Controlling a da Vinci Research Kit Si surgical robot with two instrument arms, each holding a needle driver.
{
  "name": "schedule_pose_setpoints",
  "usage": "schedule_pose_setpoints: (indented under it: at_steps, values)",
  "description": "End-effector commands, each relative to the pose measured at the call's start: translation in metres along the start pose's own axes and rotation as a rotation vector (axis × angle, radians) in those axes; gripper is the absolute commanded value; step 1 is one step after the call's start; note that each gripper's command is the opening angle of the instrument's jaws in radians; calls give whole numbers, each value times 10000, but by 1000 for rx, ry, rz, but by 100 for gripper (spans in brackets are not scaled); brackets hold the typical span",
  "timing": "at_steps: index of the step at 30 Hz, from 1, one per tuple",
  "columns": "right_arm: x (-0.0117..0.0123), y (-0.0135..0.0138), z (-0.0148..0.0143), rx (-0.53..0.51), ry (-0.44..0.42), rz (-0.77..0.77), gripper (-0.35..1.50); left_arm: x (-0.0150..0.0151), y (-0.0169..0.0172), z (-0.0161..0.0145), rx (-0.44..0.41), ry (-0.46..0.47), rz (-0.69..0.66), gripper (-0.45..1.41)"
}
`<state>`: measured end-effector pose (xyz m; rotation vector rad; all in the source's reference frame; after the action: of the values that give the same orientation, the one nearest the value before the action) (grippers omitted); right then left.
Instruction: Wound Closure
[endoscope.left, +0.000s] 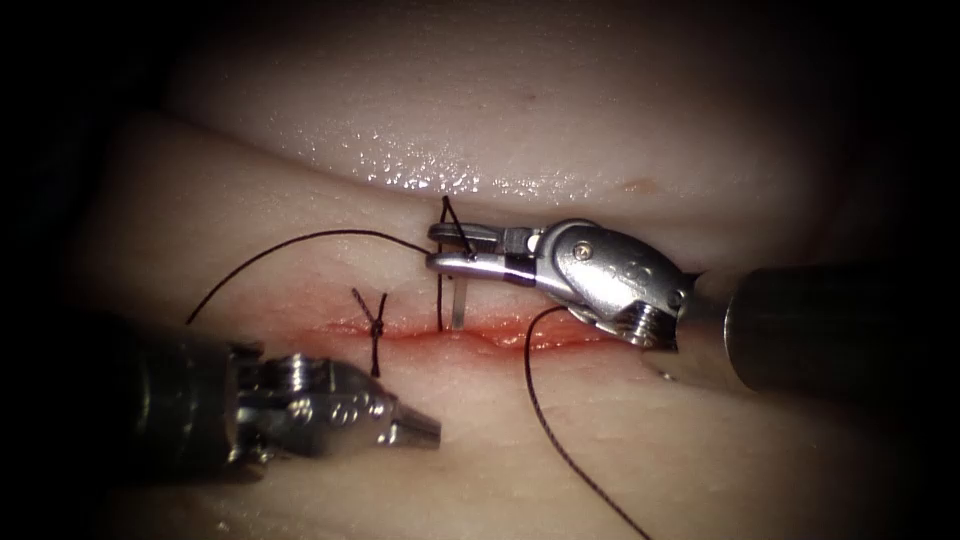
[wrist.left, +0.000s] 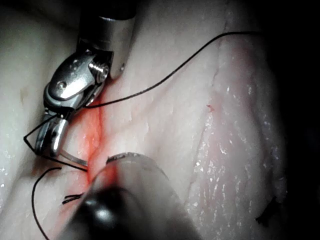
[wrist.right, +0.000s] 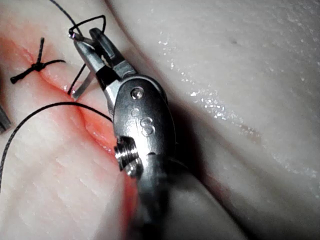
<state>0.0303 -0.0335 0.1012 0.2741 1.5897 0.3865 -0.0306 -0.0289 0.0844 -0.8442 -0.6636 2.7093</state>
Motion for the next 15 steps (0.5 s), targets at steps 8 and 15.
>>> schedule_pose_setpoints:
  at_steps: [8,15]
  values:
    - [-7,2,14,-10,-9,118,-35,-9,-5,10,24,26,1,-45]
    - [-10,9,4,11,-66,148,-35,-17,-11,11,71,44,-13,-45]
